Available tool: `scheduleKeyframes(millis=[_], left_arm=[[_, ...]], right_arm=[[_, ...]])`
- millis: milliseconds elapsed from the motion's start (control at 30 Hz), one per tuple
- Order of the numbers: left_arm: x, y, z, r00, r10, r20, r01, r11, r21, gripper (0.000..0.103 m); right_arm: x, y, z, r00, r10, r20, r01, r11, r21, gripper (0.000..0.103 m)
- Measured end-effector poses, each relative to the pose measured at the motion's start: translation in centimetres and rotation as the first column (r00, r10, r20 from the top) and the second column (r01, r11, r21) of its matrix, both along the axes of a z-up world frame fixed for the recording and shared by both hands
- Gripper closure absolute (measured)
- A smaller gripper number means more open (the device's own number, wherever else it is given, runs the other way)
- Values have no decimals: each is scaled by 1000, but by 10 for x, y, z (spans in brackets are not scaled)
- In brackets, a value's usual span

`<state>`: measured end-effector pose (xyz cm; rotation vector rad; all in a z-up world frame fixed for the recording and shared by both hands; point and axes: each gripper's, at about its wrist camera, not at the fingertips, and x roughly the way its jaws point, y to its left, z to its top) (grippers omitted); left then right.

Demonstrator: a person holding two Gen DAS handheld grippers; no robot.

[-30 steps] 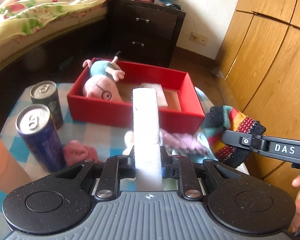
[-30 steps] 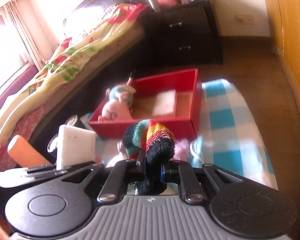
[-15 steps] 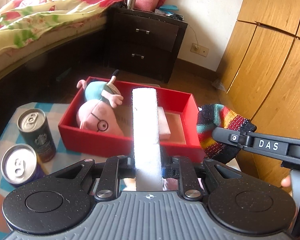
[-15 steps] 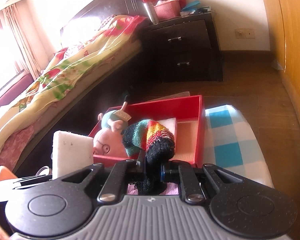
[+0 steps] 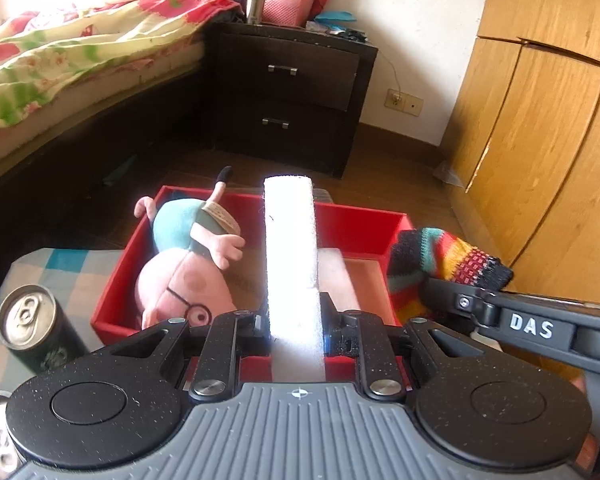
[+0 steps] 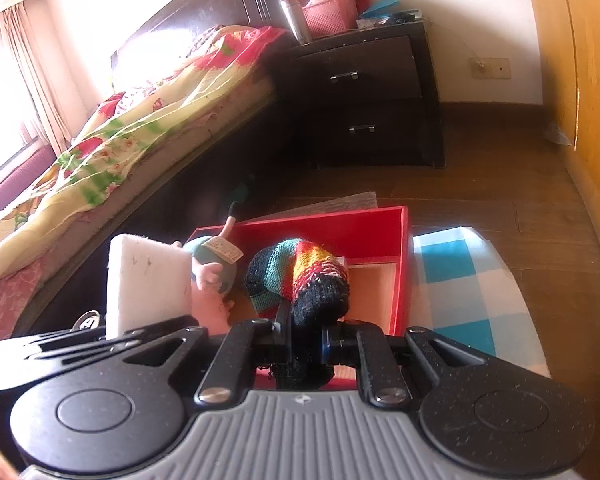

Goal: Organize soft objects
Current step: 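Lower the foam strip into the red box while the right tool drops the sock there, then reach the left tool toward the white bunny while the right tool approaches the purple towel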

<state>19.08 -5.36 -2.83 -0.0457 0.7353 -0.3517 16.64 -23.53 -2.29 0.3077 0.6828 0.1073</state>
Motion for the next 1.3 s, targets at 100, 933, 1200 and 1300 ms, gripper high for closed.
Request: scheduleKeyframes(millis=[100,933,1200,1300], left_arm=[[11,0,-5,1000,13,6,-13,1000,5,84],[24,-6,-16,999,41,-21,-39,996,80,71],[-28,4,-12,998,-11,-58,15,997,81,69],[-44,8,-10,998,-12,-66,17,997,74,69]], right_arm=[[9,0,-3,1000,3,4,-3,1000,-9,103],[28,-3,-21,999,-5,41,9,997,-82,79],[-1,13,-4,999,44,13,-43,997,-71,79],[-14,17,1,999,52,8,-52,995,-84,78]])
